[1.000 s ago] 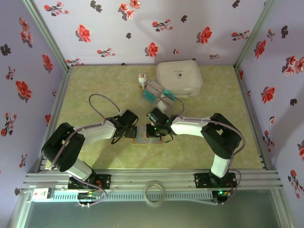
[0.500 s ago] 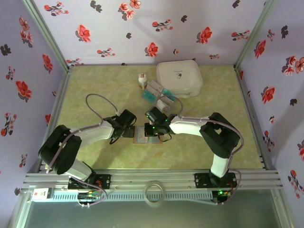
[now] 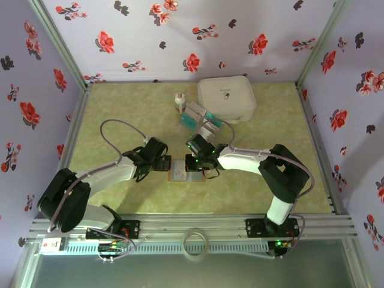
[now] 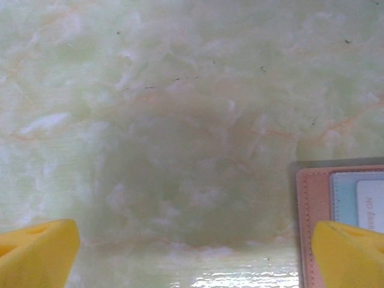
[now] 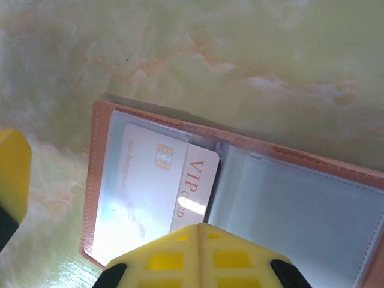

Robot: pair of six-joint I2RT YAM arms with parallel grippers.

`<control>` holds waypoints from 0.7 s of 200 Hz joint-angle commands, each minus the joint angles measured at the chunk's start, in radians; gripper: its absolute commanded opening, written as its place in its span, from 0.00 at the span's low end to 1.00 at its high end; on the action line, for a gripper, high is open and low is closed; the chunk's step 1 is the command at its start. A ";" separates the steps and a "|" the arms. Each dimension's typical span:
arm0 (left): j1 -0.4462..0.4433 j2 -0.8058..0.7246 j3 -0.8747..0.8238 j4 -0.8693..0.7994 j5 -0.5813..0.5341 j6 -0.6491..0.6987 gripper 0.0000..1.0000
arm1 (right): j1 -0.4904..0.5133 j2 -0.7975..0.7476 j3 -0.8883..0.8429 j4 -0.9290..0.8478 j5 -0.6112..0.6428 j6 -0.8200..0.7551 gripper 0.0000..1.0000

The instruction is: Put the credit cards into the card holder

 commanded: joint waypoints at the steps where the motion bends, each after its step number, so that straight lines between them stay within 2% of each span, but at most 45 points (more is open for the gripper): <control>1: -0.010 0.022 -0.013 0.026 0.015 0.020 1.00 | -0.005 0.006 -0.012 -0.007 0.014 -0.005 0.02; 140: -0.024 0.061 -0.051 0.091 0.039 0.019 1.00 | -0.001 0.067 0.012 0.043 -0.030 0.015 0.02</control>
